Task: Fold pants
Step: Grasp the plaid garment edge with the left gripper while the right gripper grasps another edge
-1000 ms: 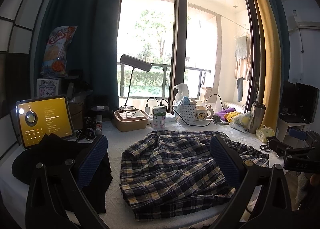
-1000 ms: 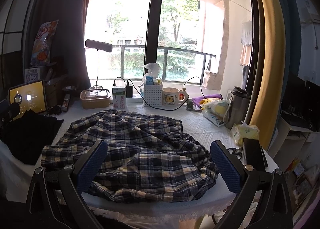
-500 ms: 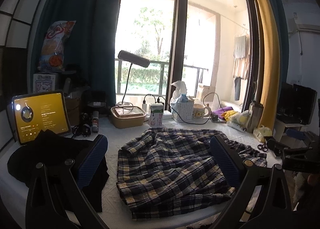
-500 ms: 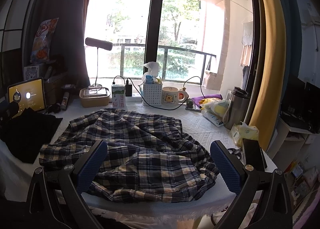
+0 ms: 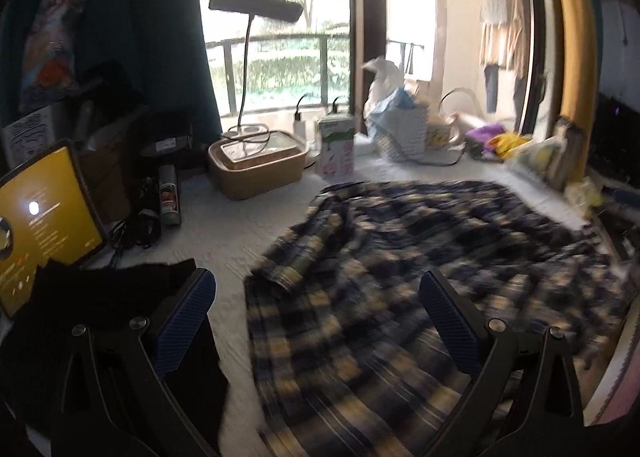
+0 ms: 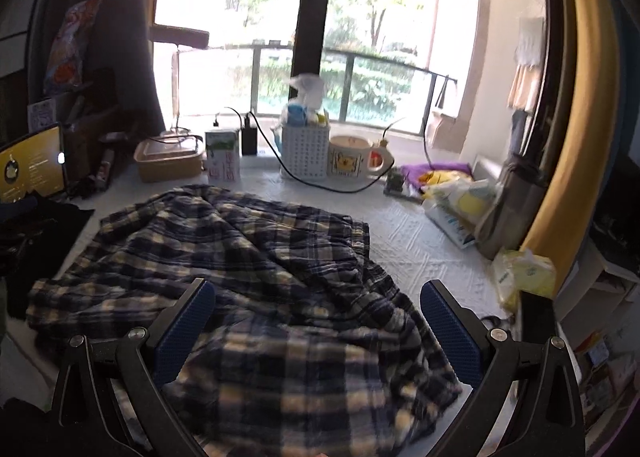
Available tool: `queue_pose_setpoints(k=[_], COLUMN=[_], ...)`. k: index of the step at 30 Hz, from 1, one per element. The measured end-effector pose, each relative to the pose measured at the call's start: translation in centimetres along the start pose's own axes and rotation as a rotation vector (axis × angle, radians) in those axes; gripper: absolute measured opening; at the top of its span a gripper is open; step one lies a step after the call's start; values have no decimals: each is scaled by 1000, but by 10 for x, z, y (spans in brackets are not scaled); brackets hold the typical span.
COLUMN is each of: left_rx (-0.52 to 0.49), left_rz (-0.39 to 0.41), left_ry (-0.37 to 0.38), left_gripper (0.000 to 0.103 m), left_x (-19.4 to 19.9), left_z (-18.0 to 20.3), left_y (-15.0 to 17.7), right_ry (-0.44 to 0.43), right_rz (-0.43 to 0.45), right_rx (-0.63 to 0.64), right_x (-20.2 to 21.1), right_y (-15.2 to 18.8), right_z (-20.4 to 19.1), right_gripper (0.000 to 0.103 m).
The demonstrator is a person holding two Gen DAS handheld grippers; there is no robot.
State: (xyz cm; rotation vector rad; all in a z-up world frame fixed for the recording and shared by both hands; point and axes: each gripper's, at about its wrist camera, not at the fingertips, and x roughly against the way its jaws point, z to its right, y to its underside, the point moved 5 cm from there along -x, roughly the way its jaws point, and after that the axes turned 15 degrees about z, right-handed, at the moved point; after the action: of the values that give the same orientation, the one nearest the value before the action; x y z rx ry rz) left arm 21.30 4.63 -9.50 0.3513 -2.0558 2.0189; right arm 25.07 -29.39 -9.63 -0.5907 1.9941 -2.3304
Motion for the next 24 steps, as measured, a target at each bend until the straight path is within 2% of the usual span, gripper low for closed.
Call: queue_pose_setpoints(k=[4, 5, 7, 11, 14, 15, 16, 18, 19, 21, 22, 23, 24], left_rx=[-46, -49, -55, -67, -72, -70, -61, -13, -21, -25, -31, -45, -74], left_rz=[-100, -119, -158, -247, -310, -337, -359, -363, -359, -357, -360, -358, -349], left_ry=[-7, -4, -1, 24, 41, 43, 48, 79, 86, 131, 134, 128, 109], left_gripper=[99, 95, 93, 88, 85, 76, 74, 67, 60, 24, 19, 11, 8], left_x=[-50, -59, -78, -109, -123, -128, -131, -134, -135, -135, -137, -139, -141], left_z=[-17, -20, -27, -34, -33, -34, -35, -38, -38, -33, -33, -32, -33], left_y=[8, 9, 14, 29, 40, 45, 48, 48, 46, 42, 41, 38, 35], right_ry=[-6, -6, -17, -39, -104, -149, -188, -213, -226, -275, -288, -294, -297], right_rz=[-47, -51, -69, -173, -248, -298, -337, -371, -400, -432, -439, -441, -438], right_rx=[-15, -20, -32, -28, -79, -115, -138, -161, -152, -129, -112, -94, -75], right_x=[-41, -49, -76, -138, -177, -196, -207, -221, -231, -239, -242, -243, -244], right_y=[-14, -17, -24, -15, -6, 1, 6, 12, 16, 21, 23, 23, 23], right_z=[32, 38, 53, 72, 78, 79, 79, 78, 76, 66, 60, 56, 53], right_gripper=[103, 100, 97, 97, 89, 89, 88, 77, 76, 72, 66, 46, 28])
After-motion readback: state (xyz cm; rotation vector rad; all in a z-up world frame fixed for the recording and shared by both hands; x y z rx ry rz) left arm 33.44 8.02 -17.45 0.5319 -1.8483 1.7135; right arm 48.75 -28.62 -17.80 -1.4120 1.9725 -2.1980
